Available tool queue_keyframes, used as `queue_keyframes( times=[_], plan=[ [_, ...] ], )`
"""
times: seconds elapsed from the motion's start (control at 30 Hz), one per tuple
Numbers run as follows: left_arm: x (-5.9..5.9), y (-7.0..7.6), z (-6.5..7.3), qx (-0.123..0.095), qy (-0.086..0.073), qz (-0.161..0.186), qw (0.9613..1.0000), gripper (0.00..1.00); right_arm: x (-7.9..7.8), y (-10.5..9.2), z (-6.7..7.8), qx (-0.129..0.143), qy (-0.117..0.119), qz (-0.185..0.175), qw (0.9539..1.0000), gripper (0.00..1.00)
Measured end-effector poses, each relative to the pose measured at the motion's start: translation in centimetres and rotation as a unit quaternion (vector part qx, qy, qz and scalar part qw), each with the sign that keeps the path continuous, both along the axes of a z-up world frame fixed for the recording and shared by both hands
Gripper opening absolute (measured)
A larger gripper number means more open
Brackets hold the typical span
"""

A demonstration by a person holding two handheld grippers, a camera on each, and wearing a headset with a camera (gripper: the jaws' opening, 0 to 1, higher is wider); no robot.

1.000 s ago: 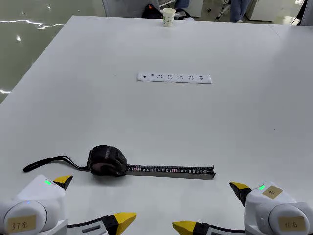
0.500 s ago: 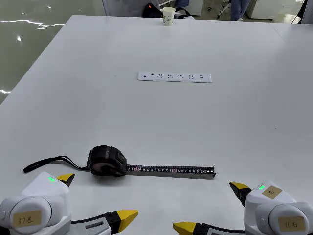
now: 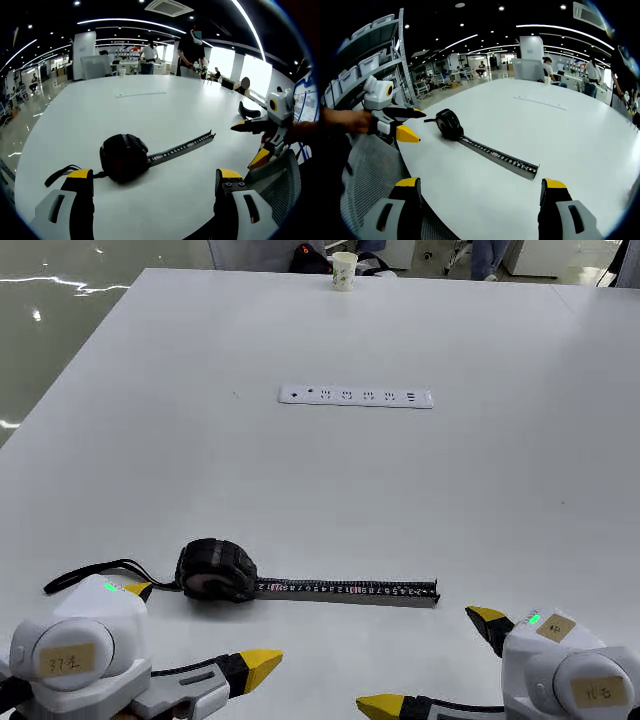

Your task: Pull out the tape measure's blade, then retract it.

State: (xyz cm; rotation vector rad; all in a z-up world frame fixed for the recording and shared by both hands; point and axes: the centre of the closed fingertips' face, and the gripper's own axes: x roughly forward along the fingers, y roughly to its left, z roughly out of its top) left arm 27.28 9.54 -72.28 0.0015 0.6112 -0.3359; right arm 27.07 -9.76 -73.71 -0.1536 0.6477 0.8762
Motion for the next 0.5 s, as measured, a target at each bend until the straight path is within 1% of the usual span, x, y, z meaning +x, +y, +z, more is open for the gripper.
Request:
queue_keyframes(
  times=[0.1,0.17,0.5],
  plan=[
    [0.5,0.1,0.1,0.005,0.000,0.002,1.0000,0.99,0.2,-0.1,-0.1,-0.001,0.000,0.008,1.0000,0.97],
    [0.9,0.2,0.1,0.003,-0.001,0.008,1.0000,0.99,0.4,-0.2,-0.3,-0.004,0.001,0.012,0.9999,0.96],
    [1.9,0.6,-0.4,0.003,0.004,0.018,0.9998,0.99,1.2,-0.7,-0.9,-0.012,0.000,0.027,0.9996,0.95]
  ],
)
